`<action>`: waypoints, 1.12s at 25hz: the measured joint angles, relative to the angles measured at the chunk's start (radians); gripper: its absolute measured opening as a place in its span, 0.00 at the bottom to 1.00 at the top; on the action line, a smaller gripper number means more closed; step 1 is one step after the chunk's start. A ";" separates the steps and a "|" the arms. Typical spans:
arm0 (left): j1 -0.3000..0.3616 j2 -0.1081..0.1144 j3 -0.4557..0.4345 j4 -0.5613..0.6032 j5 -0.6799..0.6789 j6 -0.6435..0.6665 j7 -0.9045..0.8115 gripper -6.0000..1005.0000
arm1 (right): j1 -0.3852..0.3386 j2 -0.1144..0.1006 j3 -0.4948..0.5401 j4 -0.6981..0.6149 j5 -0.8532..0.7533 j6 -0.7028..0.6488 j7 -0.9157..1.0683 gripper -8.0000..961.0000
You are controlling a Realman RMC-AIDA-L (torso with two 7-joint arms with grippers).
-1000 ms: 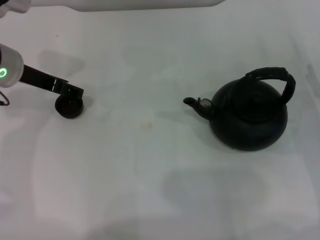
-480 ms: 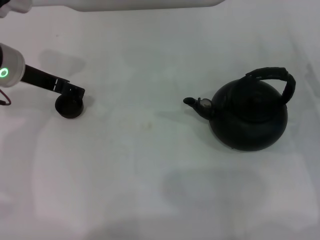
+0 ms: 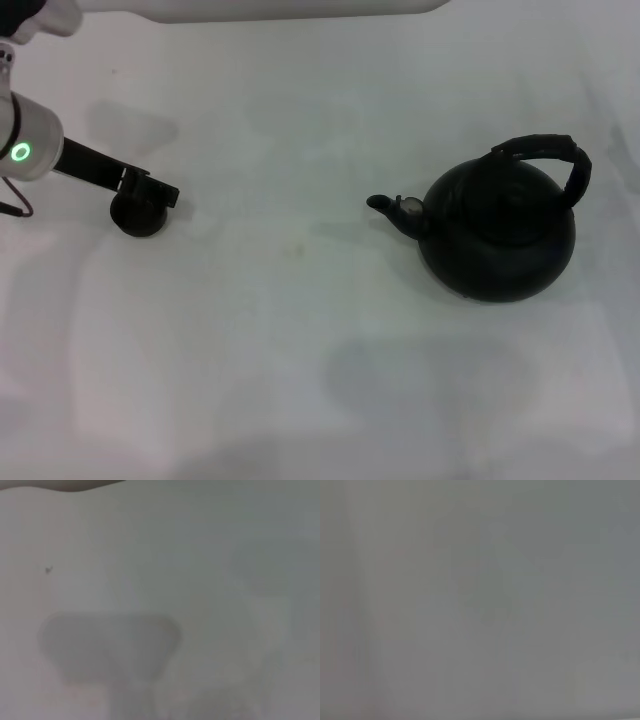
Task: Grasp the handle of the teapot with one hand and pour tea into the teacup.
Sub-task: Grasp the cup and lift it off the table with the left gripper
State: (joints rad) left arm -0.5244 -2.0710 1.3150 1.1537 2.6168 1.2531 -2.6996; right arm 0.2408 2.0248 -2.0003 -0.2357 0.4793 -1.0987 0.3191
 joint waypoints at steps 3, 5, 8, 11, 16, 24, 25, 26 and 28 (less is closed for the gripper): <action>-0.001 0.000 0.003 -0.002 0.004 0.000 0.001 0.88 | 0.001 0.000 0.000 0.000 0.000 0.000 0.000 0.90; -0.001 0.000 0.003 -0.004 0.005 0.003 0.003 0.88 | 0.002 0.000 0.000 0.001 0.001 0.000 0.000 0.90; -0.001 0.000 0.003 -0.005 0.005 0.004 0.006 0.88 | 0.003 0.000 0.000 0.001 0.001 0.000 0.000 0.90; -0.001 0.000 0.003 -0.008 0.006 0.005 0.008 0.88 | 0.003 0.000 0.000 0.001 0.001 0.000 0.000 0.90; -0.007 0.000 0.015 -0.031 0.006 0.004 0.009 0.88 | 0.003 0.000 0.000 0.001 0.001 0.001 0.000 0.90; -0.022 0.002 0.028 -0.048 0.010 0.007 0.005 0.88 | 0.003 0.000 0.000 0.003 0.001 0.002 0.000 0.90; -0.022 0.002 0.028 -0.048 0.010 0.007 0.005 0.88 | 0.003 0.000 0.000 0.003 0.001 0.002 0.000 0.90; -0.023 0.002 0.028 -0.048 0.010 0.008 0.005 0.88 | 0.003 0.000 0.000 0.003 0.001 0.002 0.000 0.90; -0.024 0.003 0.028 -0.050 0.010 0.009 0.005 0.87 | 0.003 0.000 0.000 0.003 0.001 0.002 0.000 0.90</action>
State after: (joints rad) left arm -0.5484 -2.0681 1.3435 1.1035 2.6263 1.2618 -2.6951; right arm 0.2439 2.0248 -2.0002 -0.2331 0.4802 -1.0967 0.3191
